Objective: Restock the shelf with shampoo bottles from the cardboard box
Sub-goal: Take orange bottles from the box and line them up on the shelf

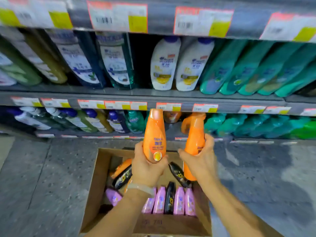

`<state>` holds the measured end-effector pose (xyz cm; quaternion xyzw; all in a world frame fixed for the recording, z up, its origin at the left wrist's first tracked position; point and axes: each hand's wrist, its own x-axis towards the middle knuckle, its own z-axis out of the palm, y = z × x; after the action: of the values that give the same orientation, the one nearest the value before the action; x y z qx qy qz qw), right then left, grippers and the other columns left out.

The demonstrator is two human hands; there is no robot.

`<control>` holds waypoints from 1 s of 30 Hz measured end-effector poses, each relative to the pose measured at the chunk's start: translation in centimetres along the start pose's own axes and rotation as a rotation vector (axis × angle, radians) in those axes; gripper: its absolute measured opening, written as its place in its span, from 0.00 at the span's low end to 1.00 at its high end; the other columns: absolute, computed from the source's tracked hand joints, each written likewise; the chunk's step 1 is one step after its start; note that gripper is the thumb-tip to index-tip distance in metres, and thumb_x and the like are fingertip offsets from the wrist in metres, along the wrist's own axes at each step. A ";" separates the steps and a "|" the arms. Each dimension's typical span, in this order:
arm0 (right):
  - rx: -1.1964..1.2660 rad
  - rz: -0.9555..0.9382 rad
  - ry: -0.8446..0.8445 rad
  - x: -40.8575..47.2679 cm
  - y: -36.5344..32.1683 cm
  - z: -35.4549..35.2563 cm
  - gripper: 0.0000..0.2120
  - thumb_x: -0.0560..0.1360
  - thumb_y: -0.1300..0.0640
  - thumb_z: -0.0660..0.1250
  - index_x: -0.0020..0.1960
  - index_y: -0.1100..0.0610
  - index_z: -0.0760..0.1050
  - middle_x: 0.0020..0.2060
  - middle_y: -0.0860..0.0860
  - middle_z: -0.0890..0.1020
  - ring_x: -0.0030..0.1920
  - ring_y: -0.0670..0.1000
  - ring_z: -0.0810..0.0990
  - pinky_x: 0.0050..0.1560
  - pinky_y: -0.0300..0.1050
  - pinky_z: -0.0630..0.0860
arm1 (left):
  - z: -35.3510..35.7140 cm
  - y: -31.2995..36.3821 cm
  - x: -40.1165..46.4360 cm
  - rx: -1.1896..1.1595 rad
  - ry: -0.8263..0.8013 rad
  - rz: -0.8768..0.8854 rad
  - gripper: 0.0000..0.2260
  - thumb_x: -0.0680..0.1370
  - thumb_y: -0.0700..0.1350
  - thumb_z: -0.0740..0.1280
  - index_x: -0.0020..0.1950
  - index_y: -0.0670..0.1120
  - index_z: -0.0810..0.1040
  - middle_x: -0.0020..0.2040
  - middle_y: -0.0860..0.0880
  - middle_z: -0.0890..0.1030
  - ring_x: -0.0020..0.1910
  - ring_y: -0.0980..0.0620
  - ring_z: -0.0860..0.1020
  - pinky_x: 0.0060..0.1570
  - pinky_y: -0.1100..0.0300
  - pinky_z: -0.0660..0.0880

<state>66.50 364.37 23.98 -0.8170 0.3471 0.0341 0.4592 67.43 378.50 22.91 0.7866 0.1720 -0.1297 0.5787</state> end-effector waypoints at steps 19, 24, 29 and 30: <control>0.158 -0.282 0.387 -15.3 -25.1 -29.1 0.38 0.61 0.46 0.75 0.66 0.45 0.59 0.53 0.47 0.77 0.54 0.55 0.78 0.50 0.51 0.75 | -5.3 36.7 -17.8 -0.081 -0.178 0.644 0.19 0.67 0.42 0.76 0.46 0.53 0.67 0.38 0.55 0.77 0.36 0.54 0.77 0.30 0.65 0.70; 0.154 -0.333 0.447 -16.2 -25.8 -36.2 0.40 0.63 0.45 0.73 0.69 0.46 0.55 0.56 0.47 0.76 0.52 0.54 0.78 0.47 0.50 0.76 | -2.1 41.3 -21.3 -0.090 -0.239 0.722 0.20 0.66 0.39 0.76 0.45 0.53 0.66 0.37 0.51 0.78 0.30 0.65 0.78 0.27 0.73 0.72; 0.131 -0.374 0.489 -15.0 -24.9 -43.7 0.37 0.63 0.46 0.73 0.66 0.47 0.57 0.53 0.48 0.76 0.51 0.53 0.77 0.43 0.45 0.73 | 3.6 44.6 -25.0 -0.113 -0.266 0.760 0.21 0.67 0.41 0.76 0.48 0.53 0.66 0.42 0.52 0.79 0.38 0.60 0.77 0.32 0.69 0.71; 0.131 -0.380 0.490 -14.4 -24.5 -45.4 0.36 0.63 0.45 0.73 0.65 0.47 0.58 0.52 0.48 0.76 0.51 0.53 0.77 0.45 0.47 0.74 | 5.2 45.3 -25.9 -0.120 -0.266 0.769 0.21 0.67 0.42 0.76 0.49 0.53 0.66 0.42 0.53 0.78 0.39 0.61 0.77 0.31 0.71 0.70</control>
<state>58.29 345.23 73.31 -0.8197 0.2900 -0.2727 0.4119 62.99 358.18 71.02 0.7348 -0.2035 0.0056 0.6470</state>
